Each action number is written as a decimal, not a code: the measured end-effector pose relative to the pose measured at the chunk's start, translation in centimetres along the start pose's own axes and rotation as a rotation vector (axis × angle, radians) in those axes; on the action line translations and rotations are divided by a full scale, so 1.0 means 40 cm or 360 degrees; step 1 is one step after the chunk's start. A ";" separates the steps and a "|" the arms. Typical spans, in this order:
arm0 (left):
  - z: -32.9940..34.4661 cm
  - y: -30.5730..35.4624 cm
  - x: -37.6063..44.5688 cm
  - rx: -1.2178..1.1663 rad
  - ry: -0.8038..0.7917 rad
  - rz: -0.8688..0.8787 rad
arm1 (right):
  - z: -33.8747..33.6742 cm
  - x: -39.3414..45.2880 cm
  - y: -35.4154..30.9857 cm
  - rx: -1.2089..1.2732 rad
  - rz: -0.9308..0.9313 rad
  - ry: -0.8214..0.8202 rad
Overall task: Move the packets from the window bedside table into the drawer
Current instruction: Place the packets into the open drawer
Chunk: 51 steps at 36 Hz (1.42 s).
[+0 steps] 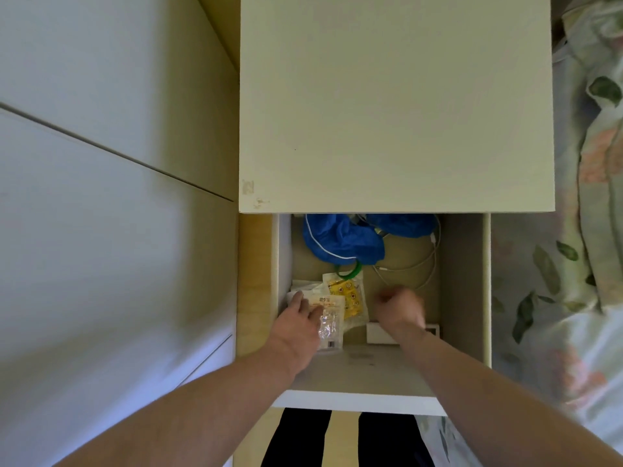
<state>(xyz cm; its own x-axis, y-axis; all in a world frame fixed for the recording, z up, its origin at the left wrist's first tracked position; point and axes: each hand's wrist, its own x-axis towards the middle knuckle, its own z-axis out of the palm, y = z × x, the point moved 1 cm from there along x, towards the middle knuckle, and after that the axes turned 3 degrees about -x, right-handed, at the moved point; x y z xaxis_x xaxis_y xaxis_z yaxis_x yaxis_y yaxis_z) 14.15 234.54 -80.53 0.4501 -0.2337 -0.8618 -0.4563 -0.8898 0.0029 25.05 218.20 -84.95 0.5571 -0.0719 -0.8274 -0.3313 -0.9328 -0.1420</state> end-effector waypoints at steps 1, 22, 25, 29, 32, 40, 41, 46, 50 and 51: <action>-0.002 0.002 -0.006 0.0043 -0.0033 0.0010 | 0.017 -0.015 -0.006 0.0050 0.0003 -0.0085; -0.013 0.016 -0.070 0.0261 -0.0282 -0.0082 | -0.035 -0.122 0.114 0.0424 -0.0020 -0.0047; -0.011 0.015 -0.082 0.0243 -0.0248 -0.0097 | -0.026 -0.157 0.106 0.0472 -0.0068 -0.0161; -0.011 0.017 -0.096 0.0160 -0.0157 -0.0103 | 0.016 -0.158 0.052 0.0358 -0.0134 -0.0279; -0.017 0.005 -0.126 -0.0014 0.0069 -0.0072 | 0.046 -0.139 0.002 0.0260 -0.0140 -0.0272; -0.026 -0.108 -0.242 -0.0733 0.0900 -0.0140 | 0.098 -0.112 -0.057 0.0237 -0.0064 -0.0240; -0.017 -0.118 -0.247 -0.0818 0.0980 -0.0162 | 0.098 -0.111 -0.057 0.0229 -0.0050 -0.0234; -0.002 -0.151 -0.250 -0.1123 0.1257 -0.0314 | 0.097 -0.096 -0.051 0.0276 0.0105 -0.0186; -0.008 -0.160 -0.240 -0.1304 0.1371 -0.0449 | 0.109 -0.096 -0.068 0.0488 0.0135 -0.0238; -0.011 -0.160 -0.237 -0.1330 0.1383 -0.0475 | 0.114 -0.098 -0.074 0.0516 0.0120 -0.0263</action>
<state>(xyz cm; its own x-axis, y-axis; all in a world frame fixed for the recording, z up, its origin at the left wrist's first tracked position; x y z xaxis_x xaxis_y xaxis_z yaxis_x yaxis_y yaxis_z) 13.15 242.28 -72.15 0.9568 0.1221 -0.2637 0.2363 -0.8552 0.4612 20.37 222.86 -83.78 0.4000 -0.0533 -0.9149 -0.6055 -0.7647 -0.2202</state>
